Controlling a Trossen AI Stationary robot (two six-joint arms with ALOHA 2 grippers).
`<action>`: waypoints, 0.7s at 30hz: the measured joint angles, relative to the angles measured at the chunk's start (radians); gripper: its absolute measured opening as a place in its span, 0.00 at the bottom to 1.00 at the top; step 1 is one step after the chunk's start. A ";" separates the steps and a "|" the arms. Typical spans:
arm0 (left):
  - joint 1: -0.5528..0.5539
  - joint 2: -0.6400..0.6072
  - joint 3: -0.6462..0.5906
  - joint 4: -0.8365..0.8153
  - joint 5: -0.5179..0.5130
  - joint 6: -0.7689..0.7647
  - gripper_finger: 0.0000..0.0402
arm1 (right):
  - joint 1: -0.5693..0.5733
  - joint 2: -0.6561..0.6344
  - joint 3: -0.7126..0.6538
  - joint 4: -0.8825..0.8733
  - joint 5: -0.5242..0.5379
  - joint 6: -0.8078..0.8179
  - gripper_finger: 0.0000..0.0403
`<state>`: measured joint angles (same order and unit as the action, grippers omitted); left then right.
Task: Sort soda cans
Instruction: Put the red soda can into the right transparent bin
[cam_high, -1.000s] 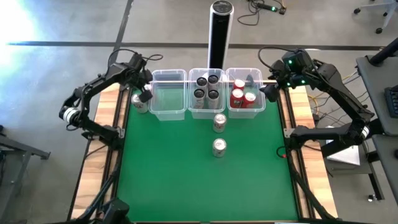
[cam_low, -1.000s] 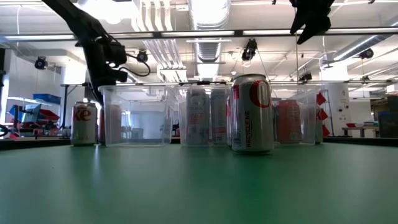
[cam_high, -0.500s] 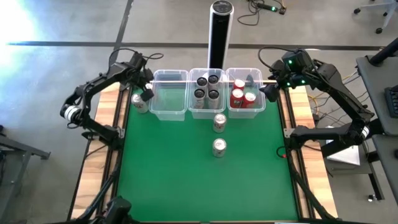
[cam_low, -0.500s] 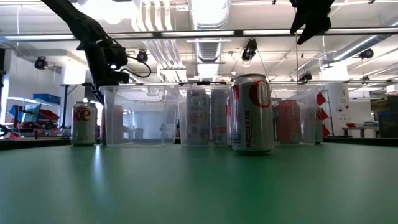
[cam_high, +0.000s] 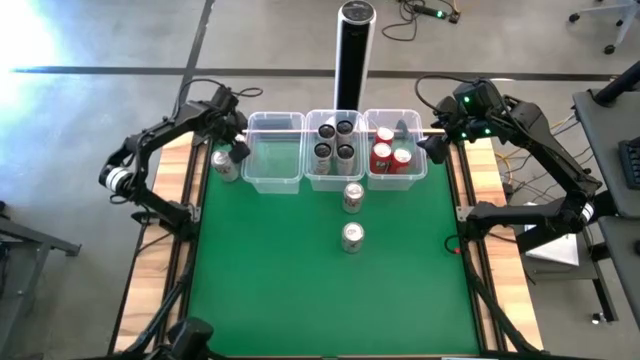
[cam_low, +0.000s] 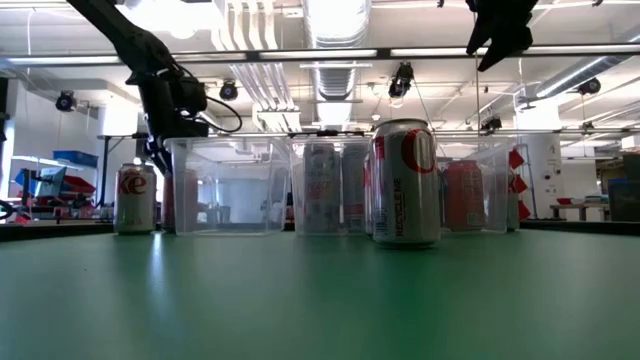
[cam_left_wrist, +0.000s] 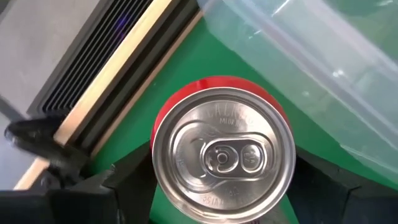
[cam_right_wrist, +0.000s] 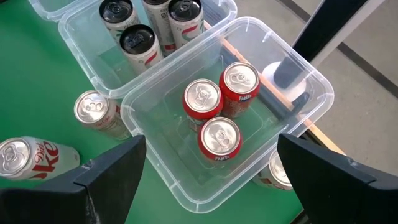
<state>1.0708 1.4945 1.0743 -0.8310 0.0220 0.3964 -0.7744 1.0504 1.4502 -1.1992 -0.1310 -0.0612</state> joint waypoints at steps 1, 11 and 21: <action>-0.001 -0.002 0.000 -0.008 -0.017 -0.017 0.68 | 0.000 0.000 0.000 0.000 0.000 -0.001 0.89; 0.000 -0.081 -0.004 -0.035 -0.153 -0.187 0.70 | 0.000 0.000 0.000 0.000 0.000 -0.021 0.89; -0.021 -0.139 0.074 -0.052 -0.269 -0.359 0.70 | 0.000 0.000 0.000 0.007 0.000 -0.042 0.89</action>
<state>1.0498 1.3552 1.1482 -0.8831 -0.2469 0.0374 -0.7746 1.0508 1.4502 -1.1919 -0.1310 -0.1033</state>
